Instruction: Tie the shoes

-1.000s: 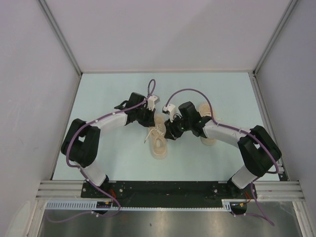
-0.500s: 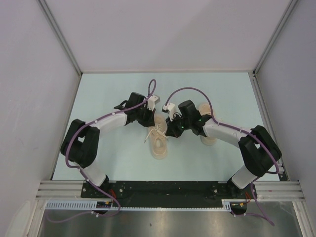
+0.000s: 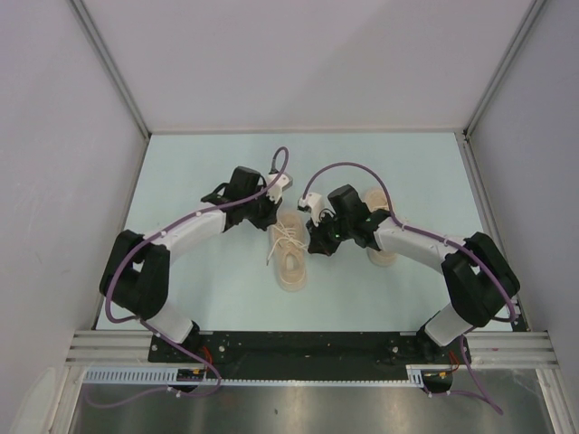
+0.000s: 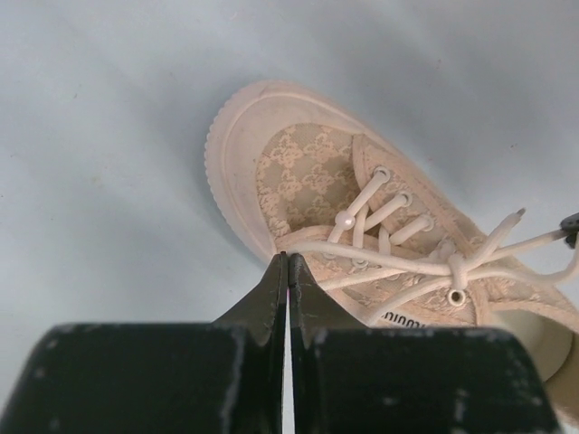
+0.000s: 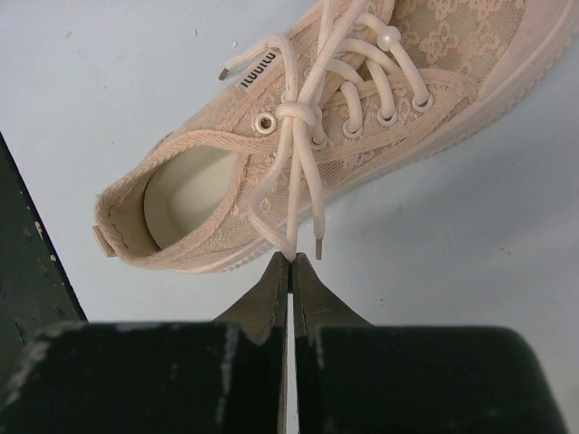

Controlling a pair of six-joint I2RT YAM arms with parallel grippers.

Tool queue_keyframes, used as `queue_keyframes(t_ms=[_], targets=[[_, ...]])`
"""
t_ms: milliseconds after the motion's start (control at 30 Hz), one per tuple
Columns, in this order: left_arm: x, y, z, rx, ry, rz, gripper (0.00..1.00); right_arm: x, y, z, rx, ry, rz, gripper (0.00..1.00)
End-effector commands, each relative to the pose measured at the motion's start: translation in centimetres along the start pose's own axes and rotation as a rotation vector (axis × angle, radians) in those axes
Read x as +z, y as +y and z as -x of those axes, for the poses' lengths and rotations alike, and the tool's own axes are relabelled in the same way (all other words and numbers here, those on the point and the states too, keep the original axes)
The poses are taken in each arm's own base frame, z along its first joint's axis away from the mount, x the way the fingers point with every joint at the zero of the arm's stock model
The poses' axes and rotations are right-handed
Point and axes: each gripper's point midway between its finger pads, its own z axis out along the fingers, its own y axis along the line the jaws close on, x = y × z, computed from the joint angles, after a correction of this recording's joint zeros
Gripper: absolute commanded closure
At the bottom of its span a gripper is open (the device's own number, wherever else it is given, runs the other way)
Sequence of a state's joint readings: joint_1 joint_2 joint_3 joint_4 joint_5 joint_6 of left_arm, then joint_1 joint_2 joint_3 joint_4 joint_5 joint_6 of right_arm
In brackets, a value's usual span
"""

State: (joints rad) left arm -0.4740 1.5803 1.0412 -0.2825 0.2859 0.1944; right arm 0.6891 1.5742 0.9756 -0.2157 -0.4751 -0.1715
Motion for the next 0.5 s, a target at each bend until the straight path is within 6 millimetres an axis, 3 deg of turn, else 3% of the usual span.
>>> queue_keyframes(t_ms=[0,467], targets=[[-1.0,1.1,0.3,0.087,-0.008,0.059,1.0,-1.4,0.1,1.6,-0.057,-0.024,-0.013,1.0],[-1.1,3.6,-0.7,0.11,0.012,0.105,1.0,-1.3,0.7,-0.6,-0.048,0.057,0.025,1.0]])
